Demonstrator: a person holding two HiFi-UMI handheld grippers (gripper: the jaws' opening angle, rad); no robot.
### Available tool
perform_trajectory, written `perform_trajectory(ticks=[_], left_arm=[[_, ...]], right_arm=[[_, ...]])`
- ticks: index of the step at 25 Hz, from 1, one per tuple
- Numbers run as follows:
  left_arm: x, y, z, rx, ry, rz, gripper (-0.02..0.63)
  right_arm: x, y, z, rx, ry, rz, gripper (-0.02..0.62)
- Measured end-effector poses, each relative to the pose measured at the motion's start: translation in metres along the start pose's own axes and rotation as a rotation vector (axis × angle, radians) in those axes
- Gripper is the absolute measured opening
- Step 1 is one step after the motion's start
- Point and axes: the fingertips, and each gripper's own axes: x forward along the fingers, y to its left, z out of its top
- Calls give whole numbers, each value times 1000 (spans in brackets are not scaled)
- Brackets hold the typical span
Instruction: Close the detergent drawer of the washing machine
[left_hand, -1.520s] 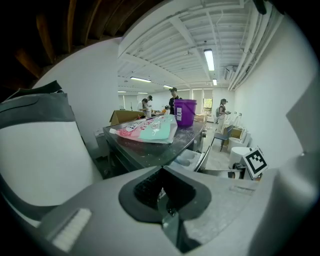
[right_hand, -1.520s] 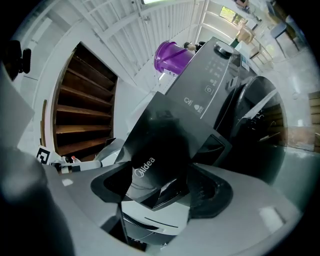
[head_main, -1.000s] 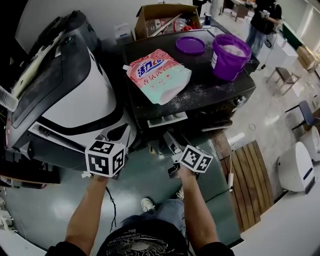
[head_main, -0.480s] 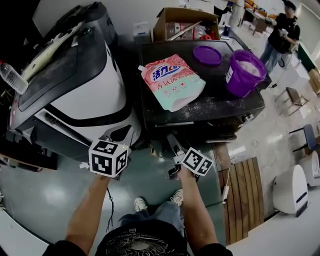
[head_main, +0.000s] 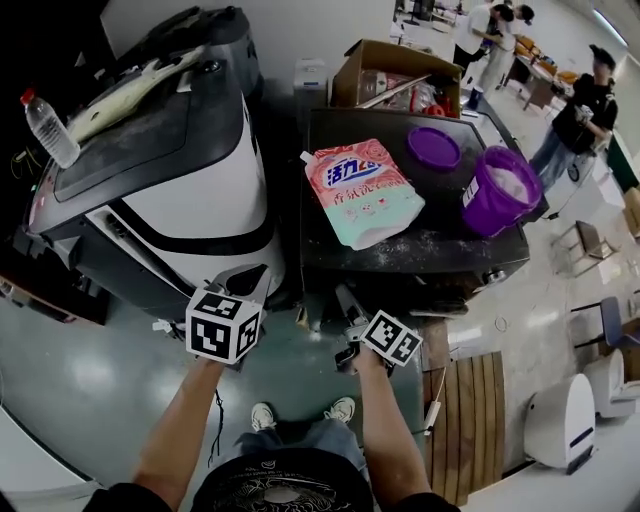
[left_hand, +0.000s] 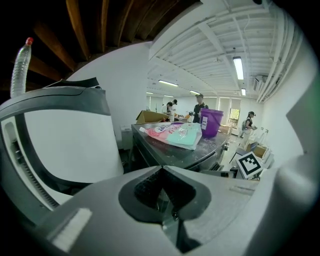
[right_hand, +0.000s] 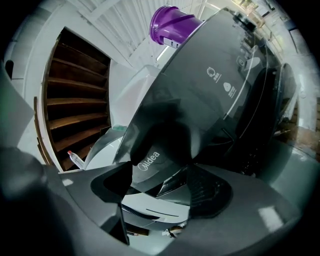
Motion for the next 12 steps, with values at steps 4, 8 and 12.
perform_trajectory(ticks=[4, 8, 12], left_arm=[[-6, 5, 4, -23, -22, 12, 0], [-8, 3, 6, -43, -39, 7, 0], [-12, 0, 8, -49, -49, -11, 0]], right_arm=[[-2, 1, -1, -14, 25, -27, 344], [-13, 7, 3, -67, 26, -43, 324], [-24, 23, 13, -125, 10, -47, 322]])
